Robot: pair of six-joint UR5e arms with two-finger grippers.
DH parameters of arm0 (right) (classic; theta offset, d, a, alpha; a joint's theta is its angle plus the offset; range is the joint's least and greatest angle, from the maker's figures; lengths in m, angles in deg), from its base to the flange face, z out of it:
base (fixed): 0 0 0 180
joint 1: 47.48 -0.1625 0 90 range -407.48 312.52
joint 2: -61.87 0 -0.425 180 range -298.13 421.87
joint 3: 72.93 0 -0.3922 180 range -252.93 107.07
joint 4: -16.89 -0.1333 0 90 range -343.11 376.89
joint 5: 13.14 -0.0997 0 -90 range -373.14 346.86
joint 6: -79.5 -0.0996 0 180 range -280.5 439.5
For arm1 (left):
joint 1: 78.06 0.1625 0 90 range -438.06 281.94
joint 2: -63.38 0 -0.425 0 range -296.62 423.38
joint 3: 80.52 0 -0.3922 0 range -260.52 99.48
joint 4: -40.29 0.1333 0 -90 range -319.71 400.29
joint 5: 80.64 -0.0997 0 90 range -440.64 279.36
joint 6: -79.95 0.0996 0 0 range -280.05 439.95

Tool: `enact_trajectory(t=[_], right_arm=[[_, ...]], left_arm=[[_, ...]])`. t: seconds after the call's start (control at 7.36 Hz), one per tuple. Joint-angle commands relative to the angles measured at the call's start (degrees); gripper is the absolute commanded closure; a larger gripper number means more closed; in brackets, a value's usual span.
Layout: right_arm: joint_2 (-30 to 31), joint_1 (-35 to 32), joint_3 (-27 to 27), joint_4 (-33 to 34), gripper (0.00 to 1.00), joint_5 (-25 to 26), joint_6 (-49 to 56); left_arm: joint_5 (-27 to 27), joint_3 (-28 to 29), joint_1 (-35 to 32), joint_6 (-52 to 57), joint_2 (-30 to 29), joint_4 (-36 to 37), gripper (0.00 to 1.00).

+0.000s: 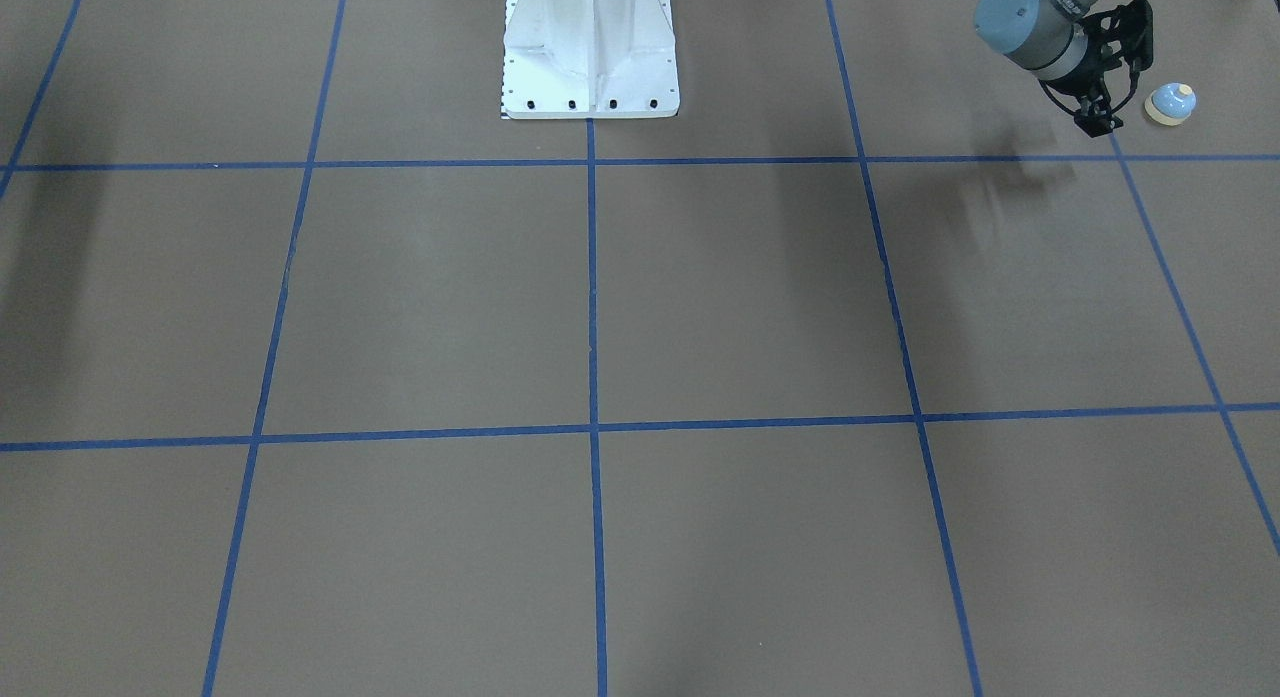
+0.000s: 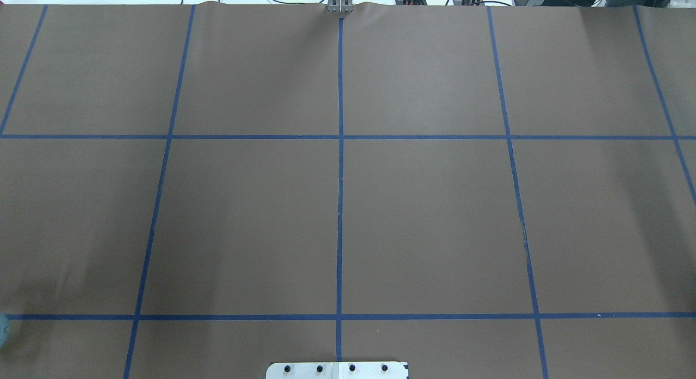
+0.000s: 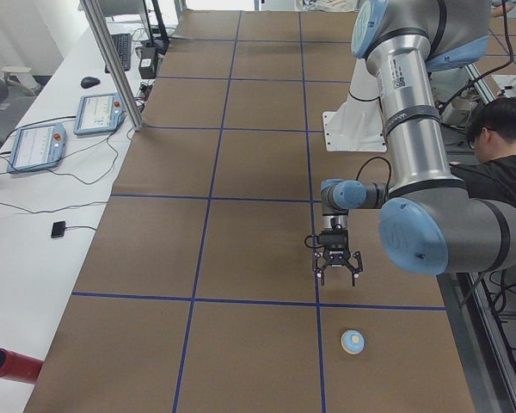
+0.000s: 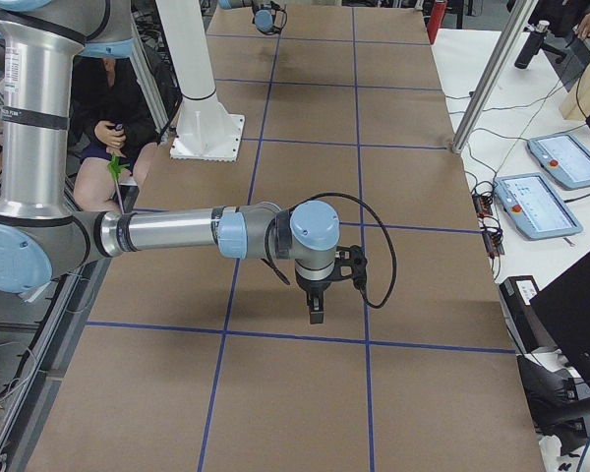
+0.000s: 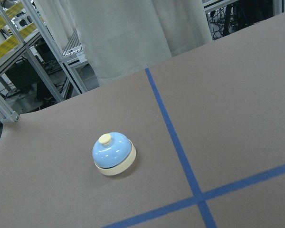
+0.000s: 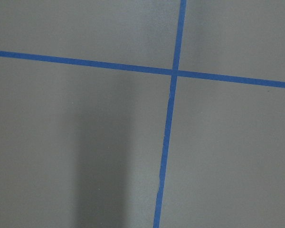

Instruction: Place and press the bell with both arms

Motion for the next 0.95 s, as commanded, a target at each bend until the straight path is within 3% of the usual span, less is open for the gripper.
enact_trajectory(t=[0.0,0.41,0.82], right_arm=[[-0.3,0.0,0.1,0.0,0.0,0.1,0.1],[-0.8,0.0,0.1,0.0,0.0,0.5,0.1],[-1.0,0.0,0.1,0.0,0.0,0.5,0.1]], left_arm=[[0.1,3.2,4.2,-8.7,1.3,-2.8,0.0],[0.3,3.2,7.0,-17.6,2.6,-2.2,0.0],[0.1,5.7,7.7,-18.9,3.7,-4.2,0.0]])
